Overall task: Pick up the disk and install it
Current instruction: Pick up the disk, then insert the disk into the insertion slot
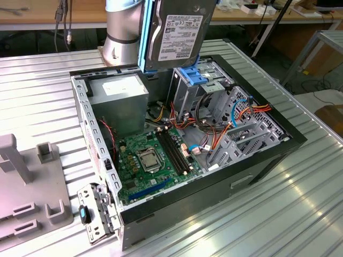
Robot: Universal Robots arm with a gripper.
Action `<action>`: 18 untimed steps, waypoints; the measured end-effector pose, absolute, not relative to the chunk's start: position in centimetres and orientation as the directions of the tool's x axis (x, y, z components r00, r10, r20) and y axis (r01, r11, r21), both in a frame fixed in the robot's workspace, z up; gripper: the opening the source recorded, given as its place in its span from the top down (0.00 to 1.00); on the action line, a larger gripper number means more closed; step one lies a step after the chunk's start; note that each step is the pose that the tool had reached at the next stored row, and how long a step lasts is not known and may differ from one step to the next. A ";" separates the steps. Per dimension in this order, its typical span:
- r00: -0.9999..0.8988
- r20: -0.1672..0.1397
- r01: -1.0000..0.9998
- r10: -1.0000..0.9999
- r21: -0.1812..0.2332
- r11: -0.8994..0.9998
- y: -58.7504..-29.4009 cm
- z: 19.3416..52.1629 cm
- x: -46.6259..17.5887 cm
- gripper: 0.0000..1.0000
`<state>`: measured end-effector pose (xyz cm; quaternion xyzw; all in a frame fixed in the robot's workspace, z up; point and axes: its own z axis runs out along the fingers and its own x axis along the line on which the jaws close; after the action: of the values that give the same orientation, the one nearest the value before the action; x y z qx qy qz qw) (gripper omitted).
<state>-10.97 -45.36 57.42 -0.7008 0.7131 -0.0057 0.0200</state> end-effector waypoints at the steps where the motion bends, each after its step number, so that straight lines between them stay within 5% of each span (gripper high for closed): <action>1: -0.017 -0.024 -0.999 -1.000 -0.036 0.018 -45.5 57.4 -11.0 0.63; 18: -0.017 -0.029 -0.999 -0.999 -0.036 0.018 -46.4 57.1 -10.3 0.63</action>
<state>-10.34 -46.37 57.12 -0.7006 0.7131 -0.0026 0.0231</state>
